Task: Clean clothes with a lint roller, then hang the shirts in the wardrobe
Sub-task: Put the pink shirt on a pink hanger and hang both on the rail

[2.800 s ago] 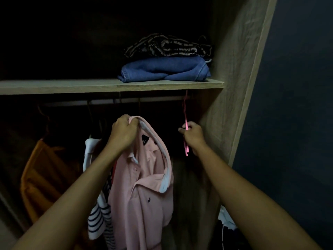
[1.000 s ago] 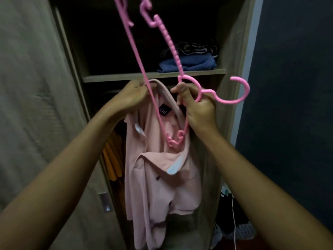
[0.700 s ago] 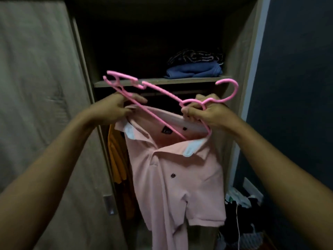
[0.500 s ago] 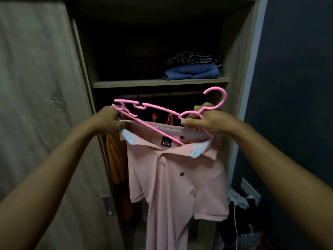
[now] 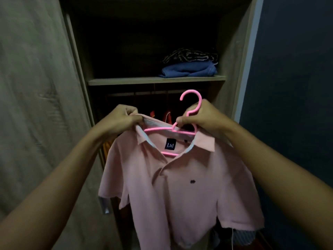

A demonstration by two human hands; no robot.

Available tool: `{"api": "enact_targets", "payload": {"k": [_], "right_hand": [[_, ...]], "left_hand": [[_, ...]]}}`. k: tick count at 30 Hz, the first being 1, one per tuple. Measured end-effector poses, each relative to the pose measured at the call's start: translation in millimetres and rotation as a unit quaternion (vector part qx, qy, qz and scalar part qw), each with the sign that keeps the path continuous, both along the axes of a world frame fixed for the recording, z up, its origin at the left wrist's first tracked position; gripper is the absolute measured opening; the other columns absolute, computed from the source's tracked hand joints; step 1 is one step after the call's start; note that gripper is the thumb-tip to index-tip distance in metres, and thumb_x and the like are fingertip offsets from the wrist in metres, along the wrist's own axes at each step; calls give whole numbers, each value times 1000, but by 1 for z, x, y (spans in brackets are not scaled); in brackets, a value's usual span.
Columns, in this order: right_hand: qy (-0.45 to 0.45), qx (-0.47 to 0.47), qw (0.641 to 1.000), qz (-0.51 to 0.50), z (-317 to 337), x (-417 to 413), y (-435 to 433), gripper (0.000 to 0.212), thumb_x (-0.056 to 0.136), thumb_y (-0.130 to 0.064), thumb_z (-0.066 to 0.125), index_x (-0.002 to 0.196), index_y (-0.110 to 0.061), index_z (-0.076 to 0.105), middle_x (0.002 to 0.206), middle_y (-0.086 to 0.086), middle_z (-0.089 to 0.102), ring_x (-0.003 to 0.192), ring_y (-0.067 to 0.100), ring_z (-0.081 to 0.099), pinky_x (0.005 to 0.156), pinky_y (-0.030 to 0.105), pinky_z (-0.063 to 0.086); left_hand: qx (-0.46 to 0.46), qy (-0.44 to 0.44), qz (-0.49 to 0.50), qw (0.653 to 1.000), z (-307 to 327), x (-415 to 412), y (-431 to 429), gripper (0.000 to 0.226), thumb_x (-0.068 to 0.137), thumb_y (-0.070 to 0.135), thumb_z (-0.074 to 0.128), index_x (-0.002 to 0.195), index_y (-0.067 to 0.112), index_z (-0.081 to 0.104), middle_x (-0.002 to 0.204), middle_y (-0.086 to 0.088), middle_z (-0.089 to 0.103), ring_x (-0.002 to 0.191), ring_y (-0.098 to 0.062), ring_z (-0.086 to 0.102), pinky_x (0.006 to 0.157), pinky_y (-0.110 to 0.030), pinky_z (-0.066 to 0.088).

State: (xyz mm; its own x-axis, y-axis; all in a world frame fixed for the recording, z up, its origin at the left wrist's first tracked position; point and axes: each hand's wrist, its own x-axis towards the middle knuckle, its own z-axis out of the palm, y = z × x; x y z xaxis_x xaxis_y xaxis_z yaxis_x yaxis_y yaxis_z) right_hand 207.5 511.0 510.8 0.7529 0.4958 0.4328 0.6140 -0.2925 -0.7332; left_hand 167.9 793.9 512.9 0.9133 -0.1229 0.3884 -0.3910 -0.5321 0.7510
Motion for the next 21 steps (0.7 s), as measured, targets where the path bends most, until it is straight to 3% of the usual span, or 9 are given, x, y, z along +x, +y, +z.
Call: {"api": "enact_targets", "payload": {"k": [6,11,14,17,19,21], "right_hand": [[4,138,989,-56,25,9,-1,23,83,-39,78,88,-16,80,70,11,75,44,7,54,37,16,33],[-17,43,993,-111,3,19,25,17,85,-33,77,79,-17,80,52,6,69,34,8,47,34,15,32],[-52,38,991,-114,0,19,39,17,86,-30,76,78,-15,80,50,5,68,29,9,47,35,14,34],[-64,106,989,-78,16,15,40,17,88,-26,74,82,-13,80,48,6,65,28,12,48,33,15,33],[-83,112,989,-45,26,8,43,17,89,-26,73,84,-12,80,50,9,66,29,15,50,33,16,35],[-96,100,990,-28,33,0,47,17,90,-26,72,87,-12,80,53,10,66,30,17,52,33,18,37]], "left_hand": [[14,-25,24,999,-2,-11,2,31,83,15,66,55,12,54,46,1,52,39,-3,46,40,-12,35],[-16,28,-54,998,3,-24,-3,38,87,12,69,49,17,63,50,-2,51,44,-8,43,45,-19,34],[53,102,-114,987,0,-32,-1,39,89,18,71,50,16,62,52,-3,51,48,-10,44,51,-25,36],[155,144,-160,964,-6,-39,6,50,91,48,67,52,17,59,49,3,53,47,-9,46,49,-20,39],[160,45,-110,980,-8,-36,11,55,84,61,67,54,19,50,50,8,49,49,-7,43,49,-21,38],[200,-129,5,971,-10,-27,14,40,82,60,69,68,27,52,66,14,53,62,-7,49,59,-29,45]]}}
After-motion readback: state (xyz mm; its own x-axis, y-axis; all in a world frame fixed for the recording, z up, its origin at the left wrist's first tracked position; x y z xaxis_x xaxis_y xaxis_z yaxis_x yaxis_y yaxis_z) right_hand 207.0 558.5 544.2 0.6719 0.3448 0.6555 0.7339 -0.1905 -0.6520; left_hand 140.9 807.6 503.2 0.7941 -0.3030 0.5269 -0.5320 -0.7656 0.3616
